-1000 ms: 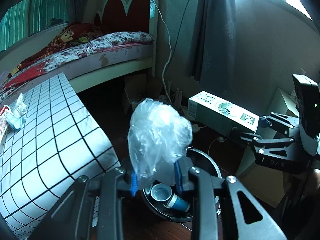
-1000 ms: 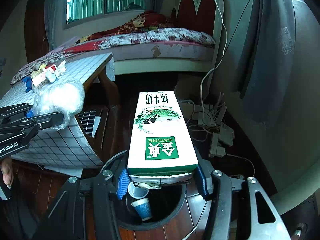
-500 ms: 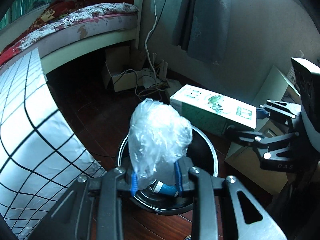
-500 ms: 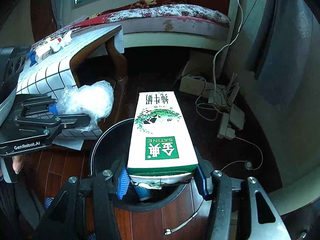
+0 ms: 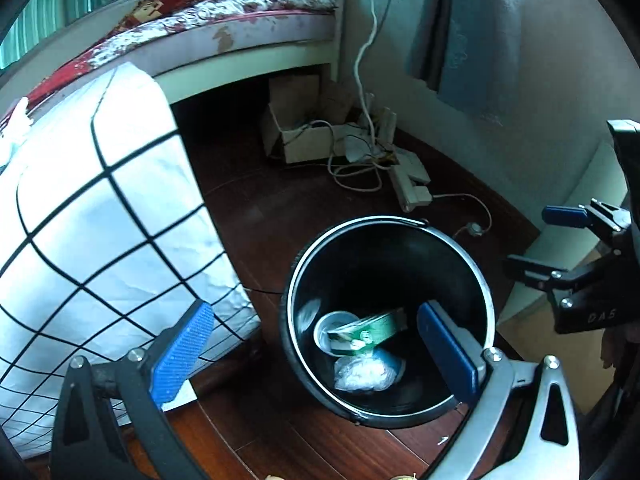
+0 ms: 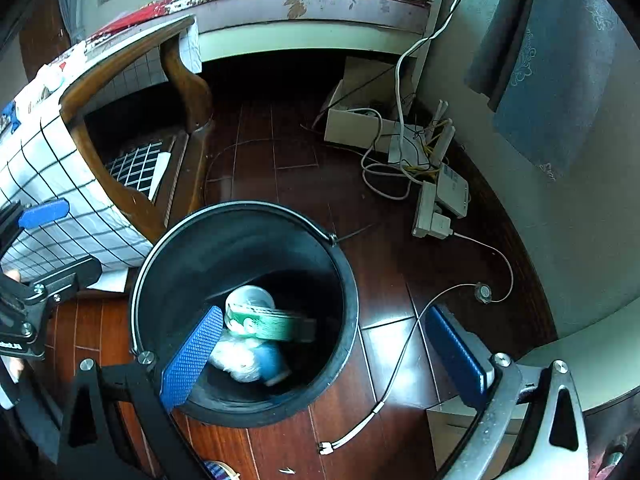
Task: Collect trash
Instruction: 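Open both grippers to drop the bag and carton into the bin, then move both tools back toward the remaining trash on the table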
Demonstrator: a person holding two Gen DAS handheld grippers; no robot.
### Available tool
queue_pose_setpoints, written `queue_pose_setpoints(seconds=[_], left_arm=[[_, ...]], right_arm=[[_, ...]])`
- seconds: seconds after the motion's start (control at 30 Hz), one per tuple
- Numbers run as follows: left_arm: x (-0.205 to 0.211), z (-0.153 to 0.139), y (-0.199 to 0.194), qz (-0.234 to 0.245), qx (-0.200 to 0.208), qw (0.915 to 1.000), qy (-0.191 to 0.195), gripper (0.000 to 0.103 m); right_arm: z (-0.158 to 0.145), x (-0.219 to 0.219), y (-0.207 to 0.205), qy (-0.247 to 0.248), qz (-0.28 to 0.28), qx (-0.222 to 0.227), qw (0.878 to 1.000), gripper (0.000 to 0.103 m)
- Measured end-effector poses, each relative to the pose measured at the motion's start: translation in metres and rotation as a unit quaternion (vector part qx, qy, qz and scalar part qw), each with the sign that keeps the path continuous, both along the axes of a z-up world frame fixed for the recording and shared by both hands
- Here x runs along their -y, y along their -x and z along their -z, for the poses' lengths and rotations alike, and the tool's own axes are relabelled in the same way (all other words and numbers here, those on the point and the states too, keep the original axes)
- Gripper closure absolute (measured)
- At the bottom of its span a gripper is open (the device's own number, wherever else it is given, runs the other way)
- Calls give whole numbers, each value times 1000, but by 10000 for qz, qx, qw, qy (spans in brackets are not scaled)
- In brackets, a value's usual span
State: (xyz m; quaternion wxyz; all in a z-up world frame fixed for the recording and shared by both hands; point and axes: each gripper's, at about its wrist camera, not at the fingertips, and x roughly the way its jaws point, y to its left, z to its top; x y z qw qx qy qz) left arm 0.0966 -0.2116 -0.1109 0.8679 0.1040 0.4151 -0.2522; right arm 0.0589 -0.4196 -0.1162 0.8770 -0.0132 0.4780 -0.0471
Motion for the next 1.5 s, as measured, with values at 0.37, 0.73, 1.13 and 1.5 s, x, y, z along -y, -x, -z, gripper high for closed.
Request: queue_pose_setpoints(seconds=[0.37, 0.73, 1.13, 1.5], left_arm=[[-4, -4, -3, -104, 203, 9997, -70, 1], [0, -25, 1, -126, 464, 9988, -22, 1], [-10, -63, 6, -347, 896, 9954, 69, 1], [-48, -88, 6, -754, 1157, 9904, 110, 1]], right_arm=[[-5, -3, 1, 52, -49, 34, 10000, 1], [-22, 2, 8, -53, 18, 282, 9996, 1], [-54, -13, 7, -144, -152, 744, 9970, 1], [-77, -45, -8, -234, -358, 1056, 9935, 1]])
